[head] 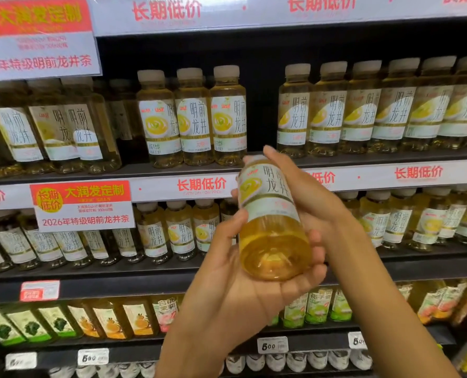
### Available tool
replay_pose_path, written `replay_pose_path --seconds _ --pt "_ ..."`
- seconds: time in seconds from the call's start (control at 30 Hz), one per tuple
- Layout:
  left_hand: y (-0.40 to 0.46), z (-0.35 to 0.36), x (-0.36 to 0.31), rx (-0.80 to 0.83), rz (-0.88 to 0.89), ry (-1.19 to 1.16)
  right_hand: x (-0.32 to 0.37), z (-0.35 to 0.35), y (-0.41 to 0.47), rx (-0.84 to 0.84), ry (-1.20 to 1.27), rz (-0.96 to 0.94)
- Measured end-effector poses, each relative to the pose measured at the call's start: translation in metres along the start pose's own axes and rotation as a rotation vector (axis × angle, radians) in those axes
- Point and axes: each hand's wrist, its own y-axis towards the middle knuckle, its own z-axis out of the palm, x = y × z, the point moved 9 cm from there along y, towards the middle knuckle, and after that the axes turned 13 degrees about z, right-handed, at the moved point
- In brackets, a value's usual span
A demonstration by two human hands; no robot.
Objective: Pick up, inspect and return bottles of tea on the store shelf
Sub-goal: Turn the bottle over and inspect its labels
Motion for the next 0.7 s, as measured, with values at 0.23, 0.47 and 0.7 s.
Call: replay_pose_path --seconds 0.23,0.47,0.7 --pt "0.009 -0.021 -0.01 -0.025 0.108 0.337 0.039 0.001 -0.008 0.044 -0.041 -0.281" --pt "0.006 -0.033 -0.032 0.006 0.187 0.884 0.047 0.013 -0.031 0.103 -0.253 -0.381" --pt "0.019 -0.038 -0.04 0.006 0.321 1.25 0.05 0.018 -0.044 0.087 -0.37 -0.567"
